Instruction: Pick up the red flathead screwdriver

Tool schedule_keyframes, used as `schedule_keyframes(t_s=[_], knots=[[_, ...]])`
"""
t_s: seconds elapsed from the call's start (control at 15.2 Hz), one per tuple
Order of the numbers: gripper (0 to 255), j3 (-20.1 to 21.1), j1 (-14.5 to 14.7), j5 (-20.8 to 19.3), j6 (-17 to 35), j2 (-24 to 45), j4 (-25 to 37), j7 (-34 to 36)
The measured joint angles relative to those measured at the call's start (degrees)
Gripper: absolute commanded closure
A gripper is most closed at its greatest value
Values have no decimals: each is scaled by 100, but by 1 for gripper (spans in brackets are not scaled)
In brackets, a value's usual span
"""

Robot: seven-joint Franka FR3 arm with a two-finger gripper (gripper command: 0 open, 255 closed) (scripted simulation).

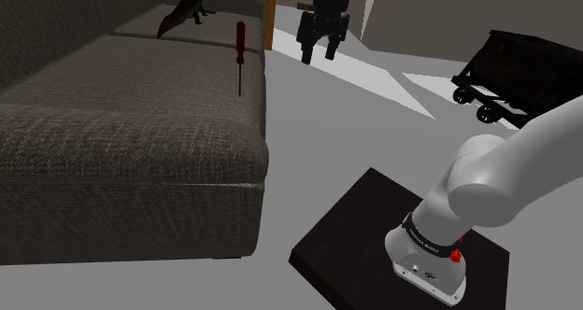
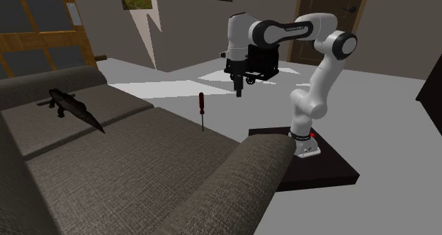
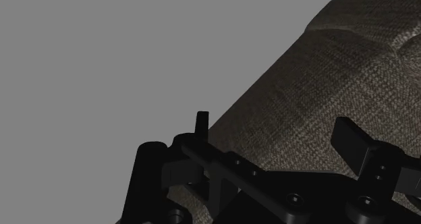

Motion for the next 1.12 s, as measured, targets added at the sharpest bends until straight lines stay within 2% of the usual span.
schedule_keyframes(t_s=[0.26,0.66,0.99,1.12], knots=[[0,167,63,-45,-95,795,965,206],[0,407,199,-230,-390,2168,2734,550],[0,569,417,-491,-969,3452,4658,840],[0,568,425,-514,-930,3547,4722,843]])
